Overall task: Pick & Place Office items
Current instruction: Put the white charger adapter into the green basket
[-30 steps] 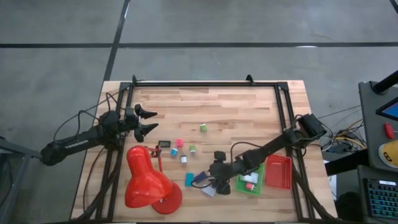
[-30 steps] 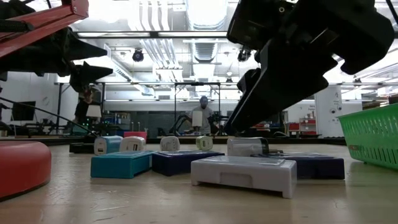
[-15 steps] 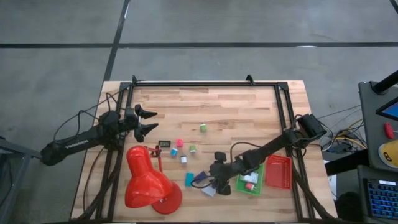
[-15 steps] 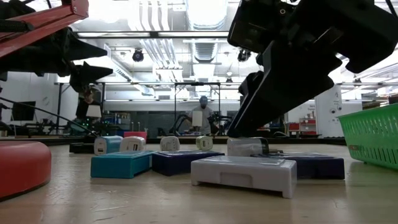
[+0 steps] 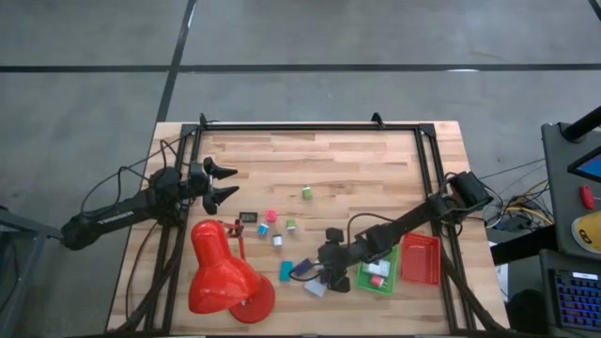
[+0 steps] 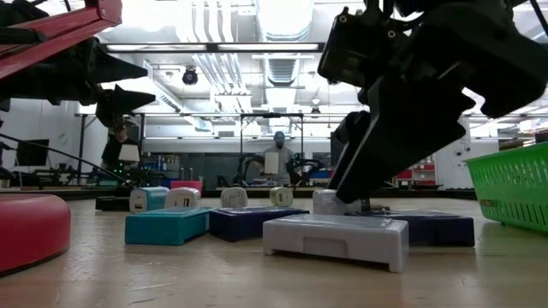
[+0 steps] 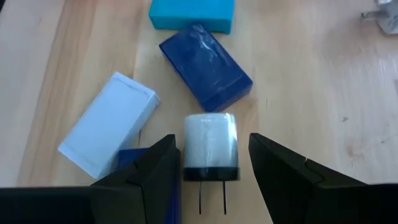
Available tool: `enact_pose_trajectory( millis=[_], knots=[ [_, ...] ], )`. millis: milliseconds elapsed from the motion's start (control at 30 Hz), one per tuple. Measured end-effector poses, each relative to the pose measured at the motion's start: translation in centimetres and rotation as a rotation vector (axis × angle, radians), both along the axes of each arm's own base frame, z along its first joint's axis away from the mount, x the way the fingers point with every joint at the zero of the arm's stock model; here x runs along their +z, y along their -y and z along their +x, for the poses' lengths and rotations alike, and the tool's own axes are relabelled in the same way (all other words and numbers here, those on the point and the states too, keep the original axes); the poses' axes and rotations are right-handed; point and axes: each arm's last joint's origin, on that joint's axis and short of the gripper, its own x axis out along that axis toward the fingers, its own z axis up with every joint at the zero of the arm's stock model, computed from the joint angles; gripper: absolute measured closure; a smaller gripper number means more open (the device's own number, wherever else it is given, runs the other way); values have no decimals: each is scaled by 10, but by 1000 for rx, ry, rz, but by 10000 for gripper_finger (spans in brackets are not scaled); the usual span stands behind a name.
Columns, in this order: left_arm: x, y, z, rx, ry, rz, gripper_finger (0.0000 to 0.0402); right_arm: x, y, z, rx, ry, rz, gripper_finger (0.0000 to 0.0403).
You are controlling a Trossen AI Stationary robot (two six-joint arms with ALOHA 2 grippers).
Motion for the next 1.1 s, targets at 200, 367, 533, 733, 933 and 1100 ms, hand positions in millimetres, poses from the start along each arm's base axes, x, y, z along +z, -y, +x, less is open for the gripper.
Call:
enact_pose_trajectory(
  millis=[200, 367, 533, 733, 933, 1100],
  knots=[
    [0, 0, 0, 0, 0, 0, 82, -1, 1, 0, 0, -1, 1, 199],
    [0, 0, 0, 0, 1, 0, 82, -1, 1, 0, 0, 0, 2, 199],
    [0, 0, 0, 0, 1, 0, 82, -1, 1, 0, 4, -1, 5, 200],
    [0, 0, 0, 0, 1, 0, 82, -1, 1, 0, 13, -3, -4, 207],
    [0, 0, 0, 0, 1, 0, 82, -2, 2, -1, 12, -6, -5, 250],
    [0, 0, 0, 1, 1, 0, 82, -2, 2, -1, 12, -5, -4, 283]
  ],
)
